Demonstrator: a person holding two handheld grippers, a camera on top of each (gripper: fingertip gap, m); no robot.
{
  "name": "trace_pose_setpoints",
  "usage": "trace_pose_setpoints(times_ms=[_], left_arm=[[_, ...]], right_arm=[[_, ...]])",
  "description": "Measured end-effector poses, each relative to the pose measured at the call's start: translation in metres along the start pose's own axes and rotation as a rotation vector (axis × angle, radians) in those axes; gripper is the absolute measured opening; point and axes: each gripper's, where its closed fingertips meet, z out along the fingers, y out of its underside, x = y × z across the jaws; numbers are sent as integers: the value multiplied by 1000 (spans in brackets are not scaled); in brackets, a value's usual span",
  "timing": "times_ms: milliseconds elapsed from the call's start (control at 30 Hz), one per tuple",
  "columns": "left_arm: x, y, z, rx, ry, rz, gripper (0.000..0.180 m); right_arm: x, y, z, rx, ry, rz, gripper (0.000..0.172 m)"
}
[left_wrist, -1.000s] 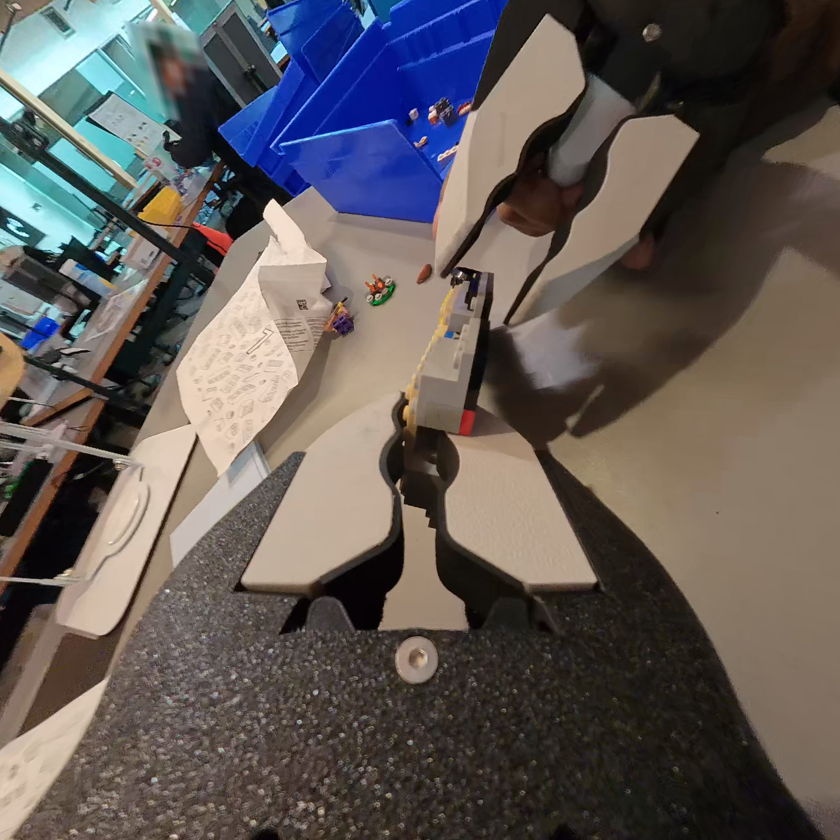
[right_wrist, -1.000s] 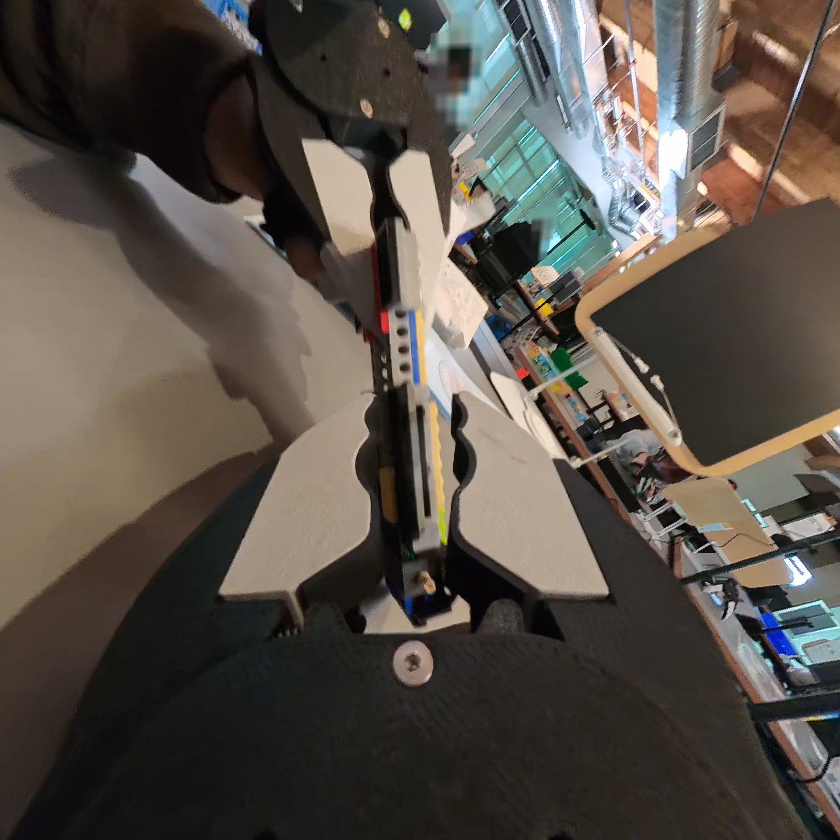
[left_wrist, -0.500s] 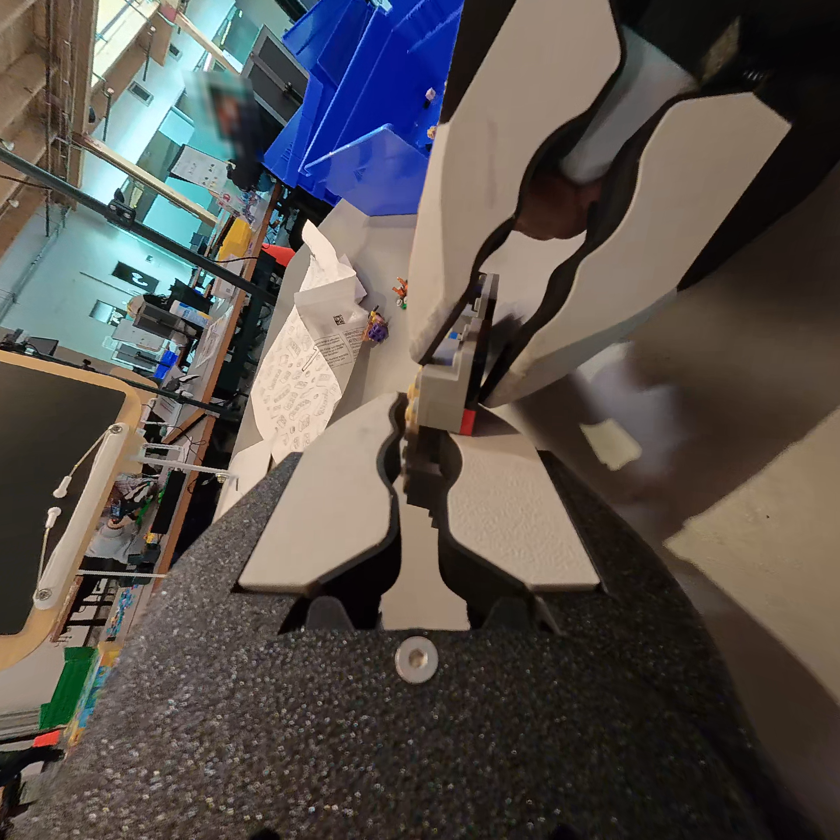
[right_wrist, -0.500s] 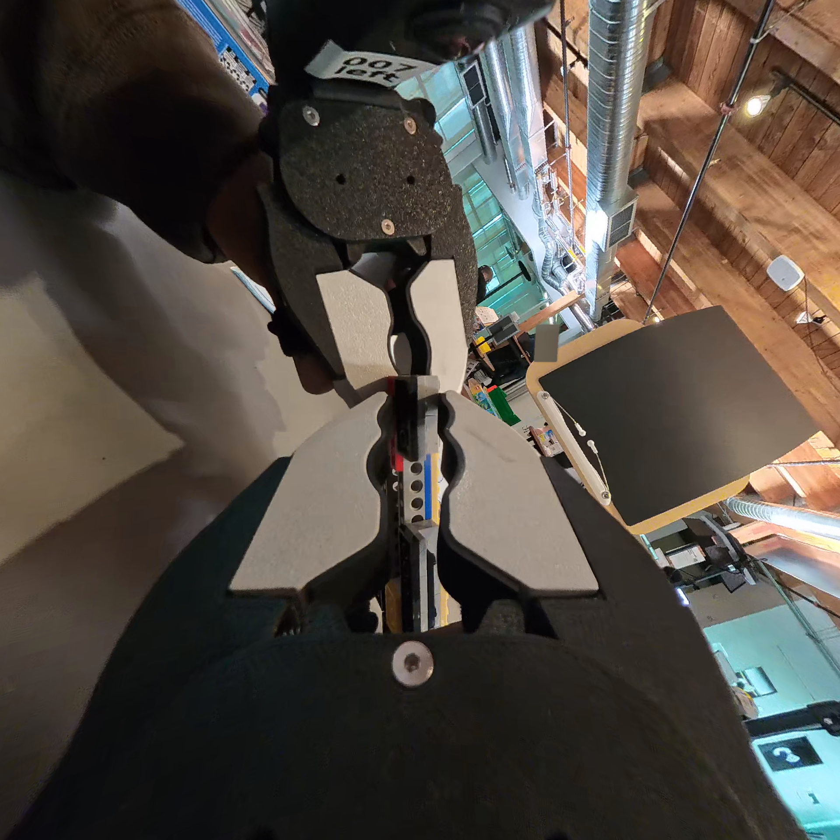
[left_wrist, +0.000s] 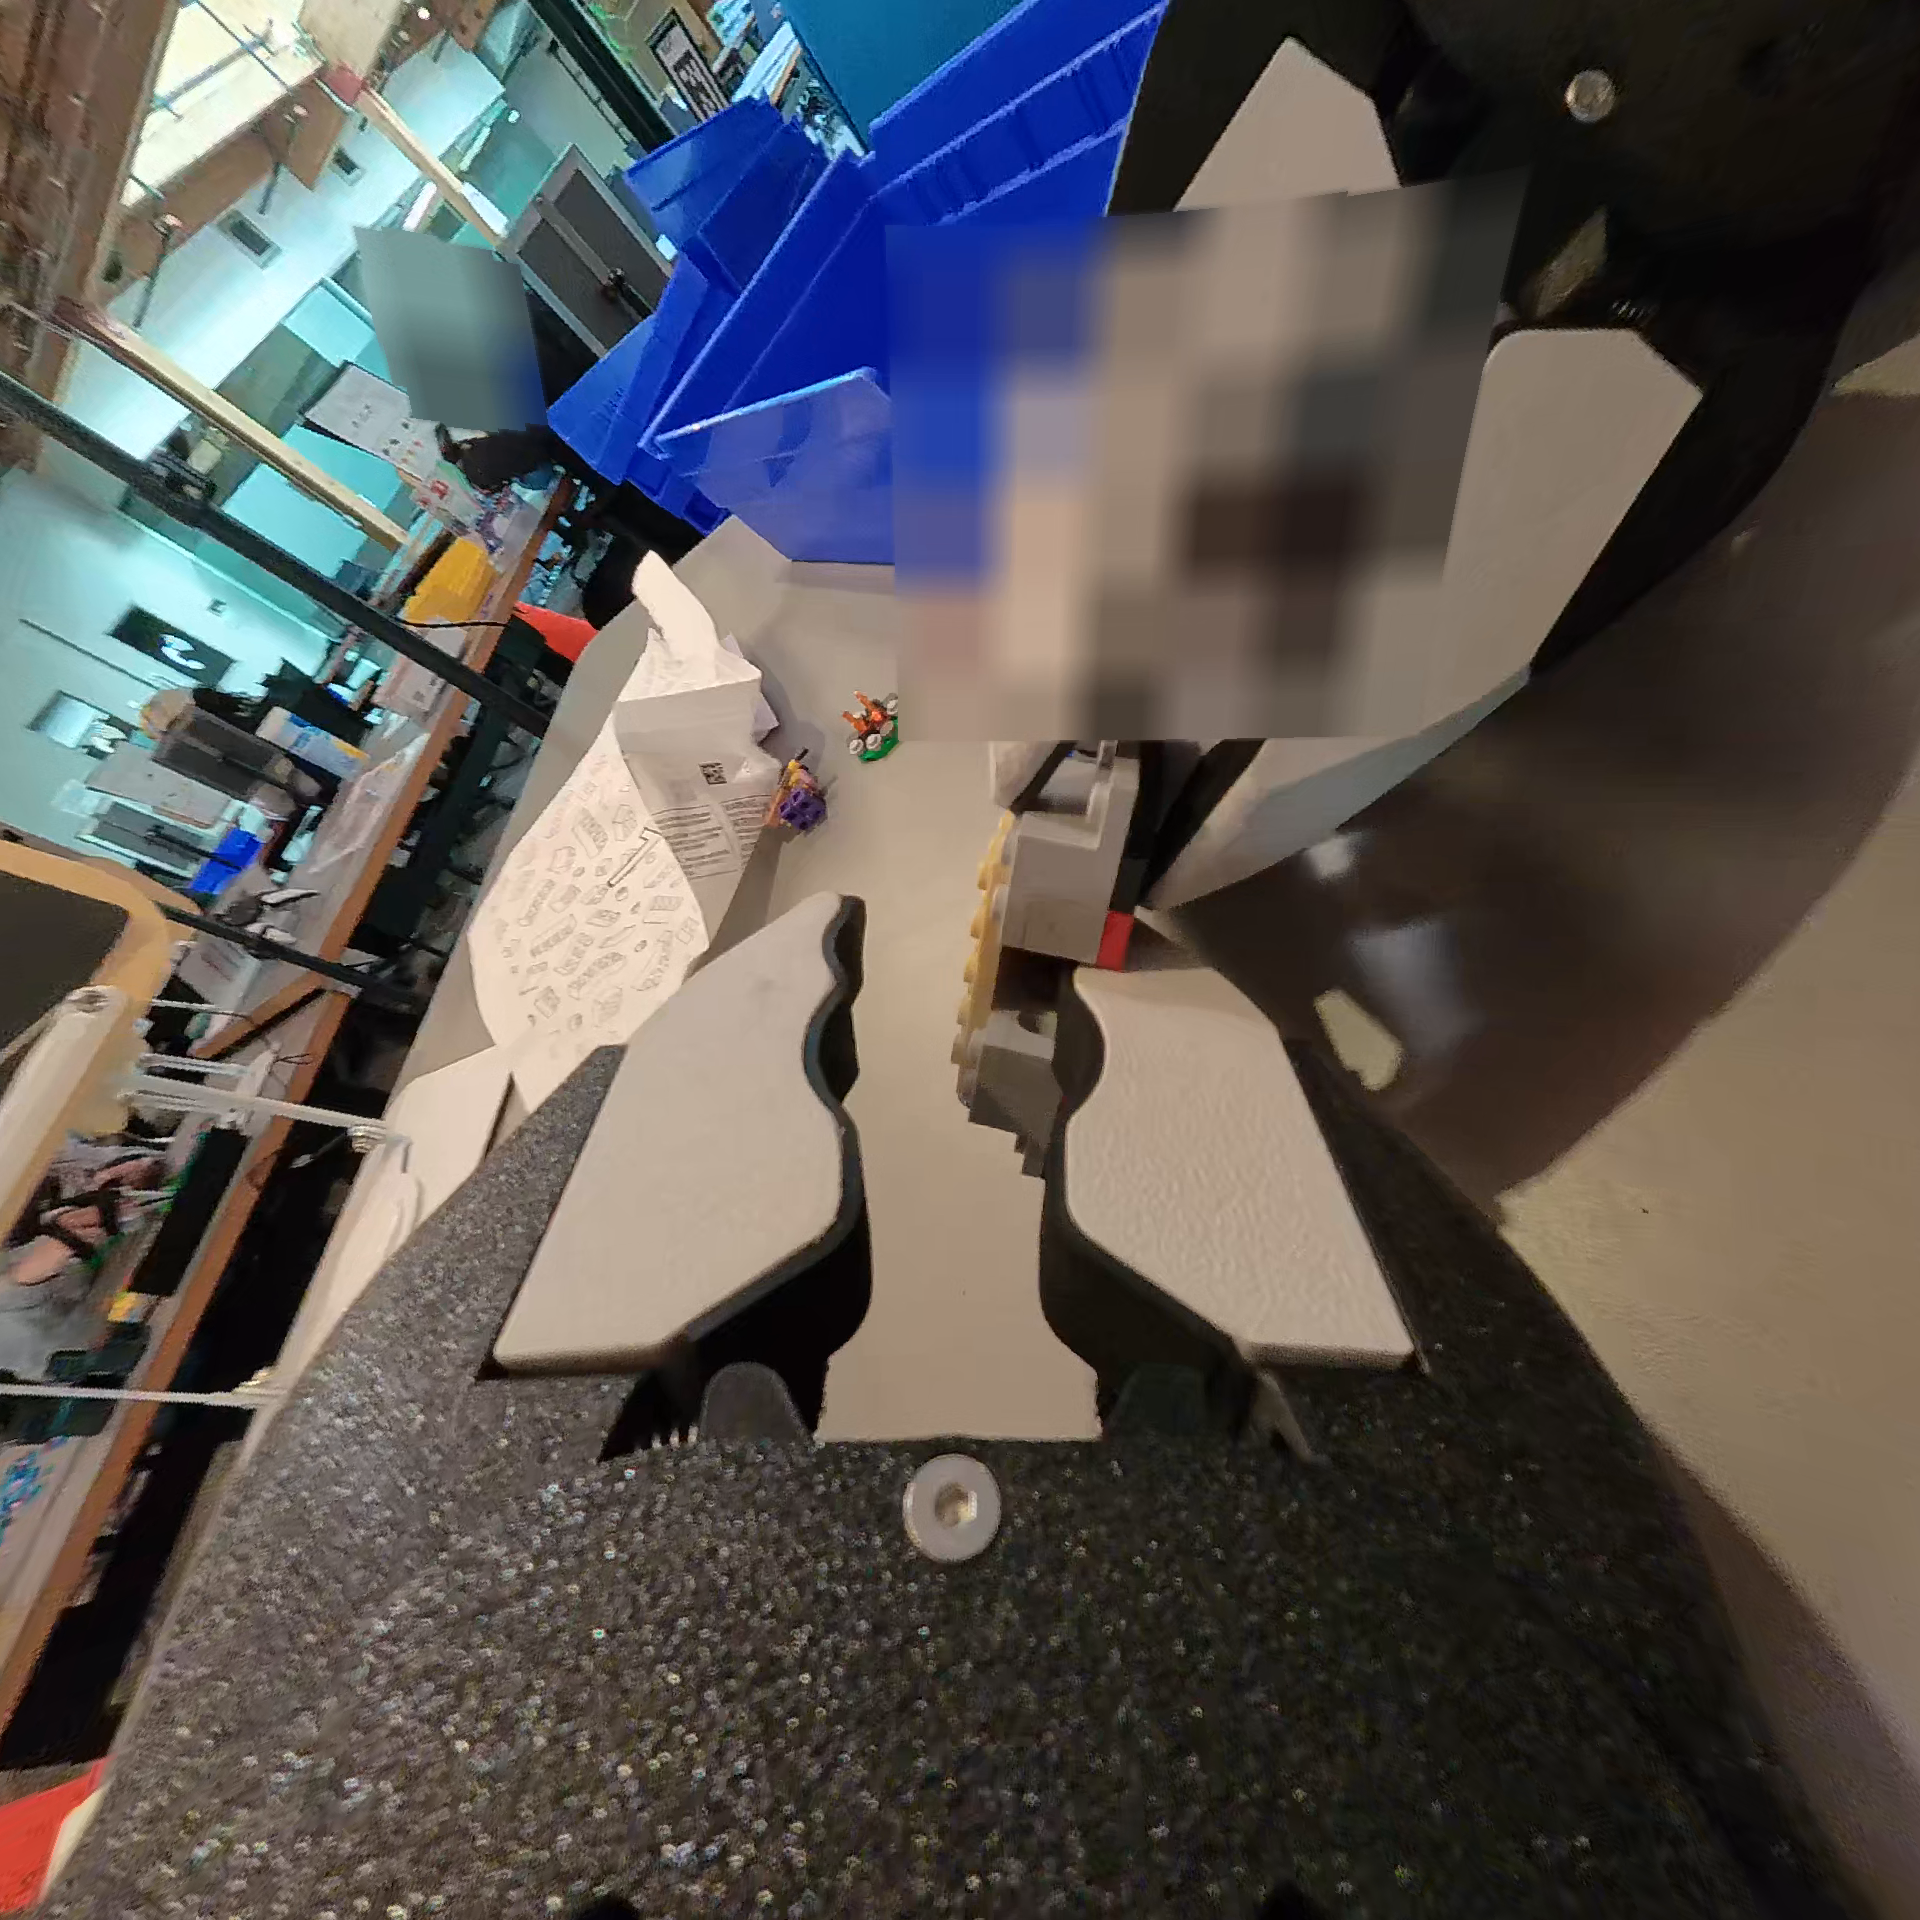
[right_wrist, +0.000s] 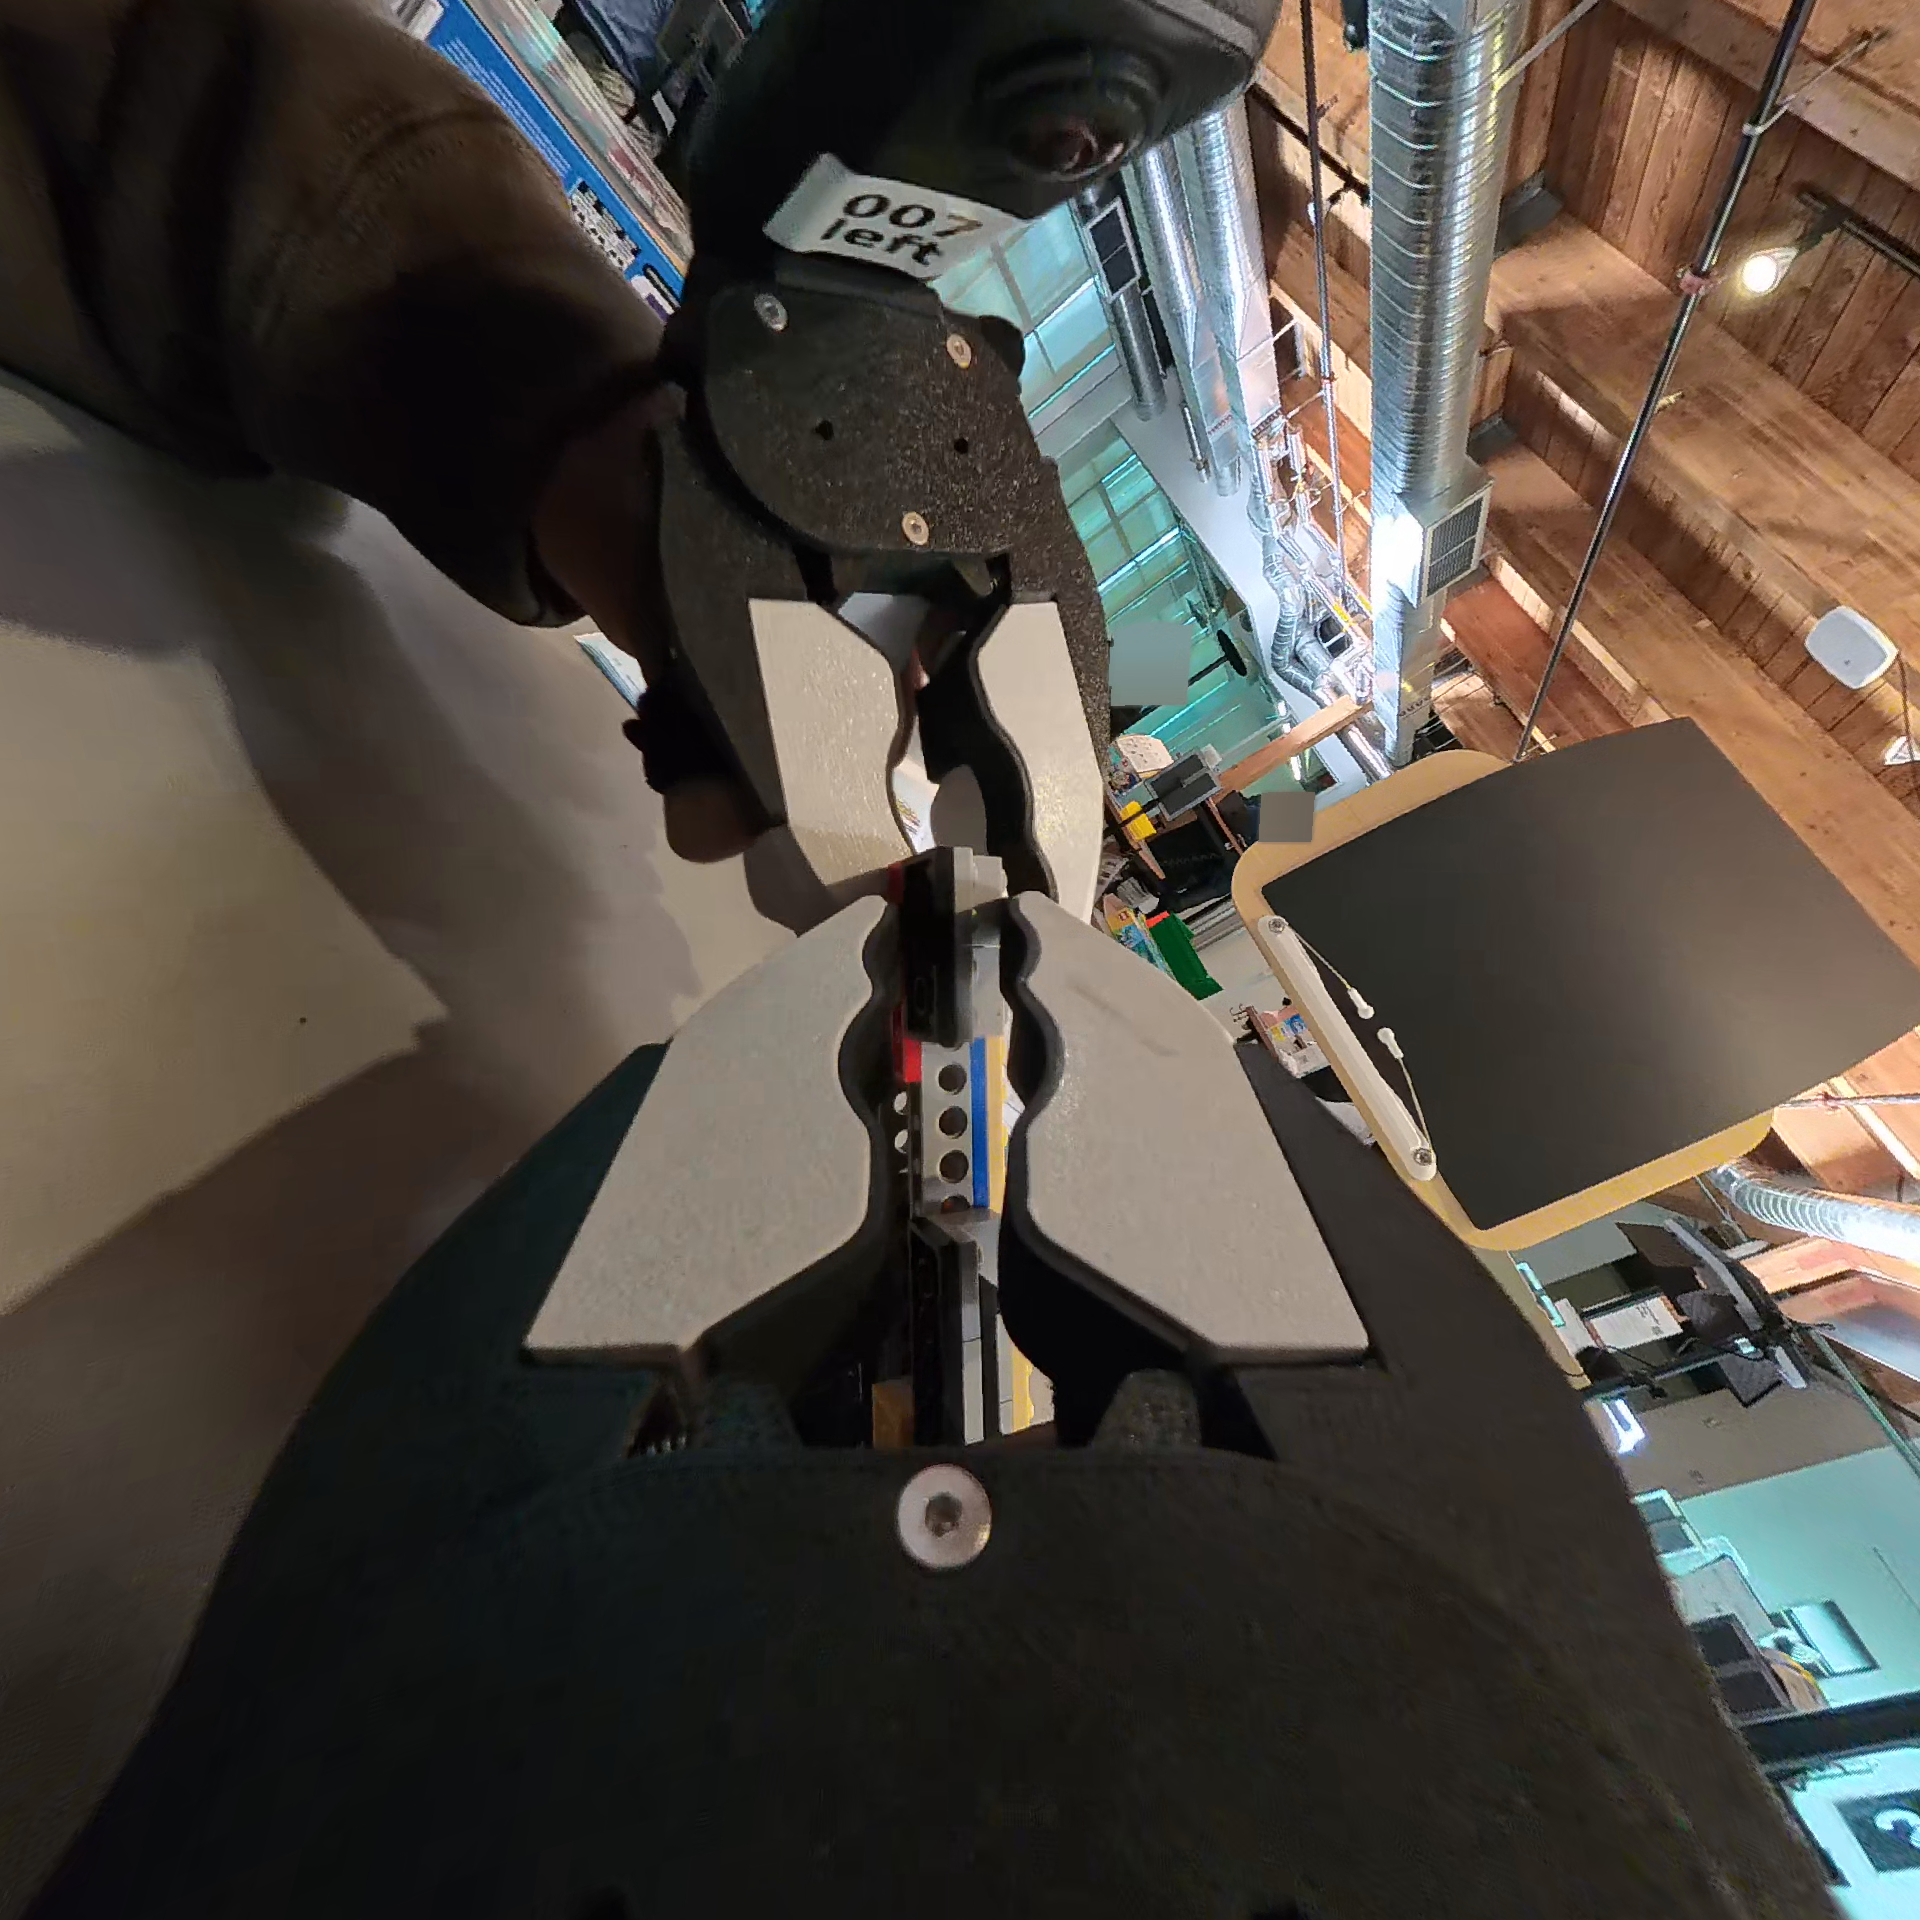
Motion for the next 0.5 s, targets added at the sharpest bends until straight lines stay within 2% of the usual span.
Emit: trace_pose_setpoints(times_ms=[500], left_arm=[[14,1,-2,44,165,-137,47]], right_arm=[[-8,-4,-3,32,-49,-13,17]])
